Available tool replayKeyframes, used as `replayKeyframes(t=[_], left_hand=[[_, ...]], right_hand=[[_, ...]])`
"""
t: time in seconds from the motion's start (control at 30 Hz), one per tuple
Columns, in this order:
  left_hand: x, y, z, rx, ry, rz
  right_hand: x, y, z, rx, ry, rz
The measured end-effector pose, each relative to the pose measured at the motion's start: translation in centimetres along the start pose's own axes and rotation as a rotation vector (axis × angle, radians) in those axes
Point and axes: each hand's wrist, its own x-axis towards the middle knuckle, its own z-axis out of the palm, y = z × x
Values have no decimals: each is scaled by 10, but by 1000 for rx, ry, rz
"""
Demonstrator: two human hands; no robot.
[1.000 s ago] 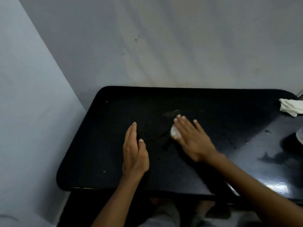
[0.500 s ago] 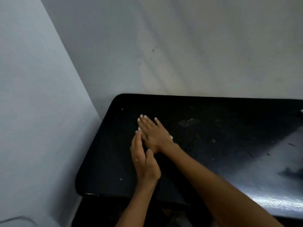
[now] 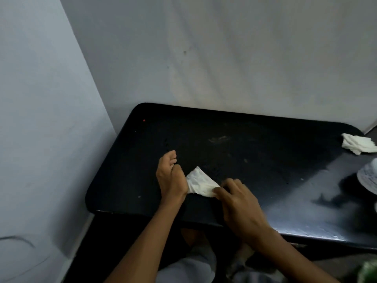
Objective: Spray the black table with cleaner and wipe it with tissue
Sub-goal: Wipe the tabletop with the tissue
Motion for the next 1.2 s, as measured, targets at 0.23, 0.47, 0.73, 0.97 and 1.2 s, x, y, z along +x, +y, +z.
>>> replayKeyframes(t=[0.23,0.47,0.73,0.97,1.2], left_hand=[[0,-1,-11,179,-84,-1],[2,1,-14,232,-128,-23],[2,8,-20,206,-165,-60],[6,11,-20,198,-127,-104],[1,9,-18,219,-87,-81]], right_hand=[[33,14,-15,967,-136,615],[12,2,-14,223,254,412],[57,-2,32,80,-237,81],[89,-54,55,5,-310,-21],[17,40,25,-17,-221,203]])
